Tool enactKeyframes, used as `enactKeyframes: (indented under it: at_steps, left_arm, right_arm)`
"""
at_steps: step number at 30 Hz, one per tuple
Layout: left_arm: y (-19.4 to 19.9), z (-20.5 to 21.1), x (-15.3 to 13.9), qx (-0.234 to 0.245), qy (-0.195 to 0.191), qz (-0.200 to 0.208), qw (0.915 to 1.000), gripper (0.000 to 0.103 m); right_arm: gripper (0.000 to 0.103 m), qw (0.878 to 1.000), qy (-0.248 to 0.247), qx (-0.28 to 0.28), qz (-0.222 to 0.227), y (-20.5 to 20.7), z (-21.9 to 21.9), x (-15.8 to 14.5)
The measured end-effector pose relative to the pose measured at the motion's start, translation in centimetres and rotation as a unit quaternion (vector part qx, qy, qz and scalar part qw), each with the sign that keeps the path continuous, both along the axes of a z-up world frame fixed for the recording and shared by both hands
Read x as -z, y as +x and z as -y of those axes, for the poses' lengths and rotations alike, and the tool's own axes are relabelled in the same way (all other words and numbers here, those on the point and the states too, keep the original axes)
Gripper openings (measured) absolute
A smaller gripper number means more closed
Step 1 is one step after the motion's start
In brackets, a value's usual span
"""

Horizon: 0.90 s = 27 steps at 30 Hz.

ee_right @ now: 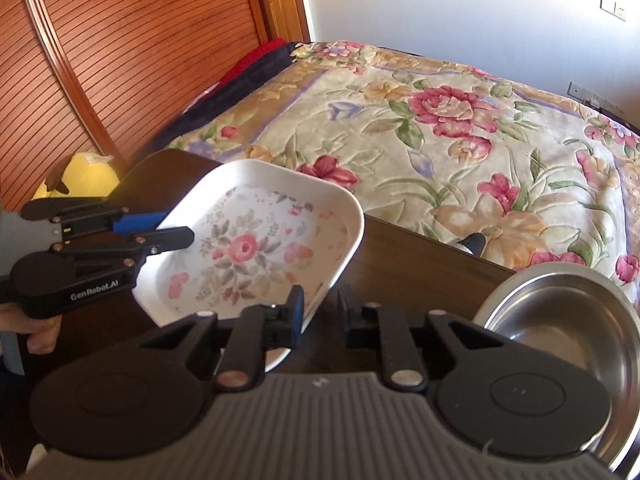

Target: Organize plates and bowls

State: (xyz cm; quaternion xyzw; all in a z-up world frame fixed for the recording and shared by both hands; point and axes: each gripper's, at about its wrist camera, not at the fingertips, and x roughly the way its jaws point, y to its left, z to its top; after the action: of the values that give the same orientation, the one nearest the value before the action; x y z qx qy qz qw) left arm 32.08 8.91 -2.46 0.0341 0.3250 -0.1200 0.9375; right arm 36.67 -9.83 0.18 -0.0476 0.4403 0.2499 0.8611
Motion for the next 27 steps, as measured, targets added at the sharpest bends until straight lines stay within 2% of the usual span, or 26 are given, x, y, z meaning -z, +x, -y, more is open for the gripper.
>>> enactKeyframes:
  at_steps: [11, 27]
  left_arm:
    - [-0.8, -0.5, -0.5, -0.010, -0.020, -0.018, 0.9996, 0.018]
    - [-6.2, 0.1, -5.0, -0.002, -0.022, 0.024, 0.9995, 0.018]
  right_arm:
    - [0.016, 1.000, 0.006, -0.004, 0.000, -0.4, 0.1, 0.2]
    - [0.016, 0.999, 0.020, -0.001, 0.031, -3.9, 1.1, -2.9]
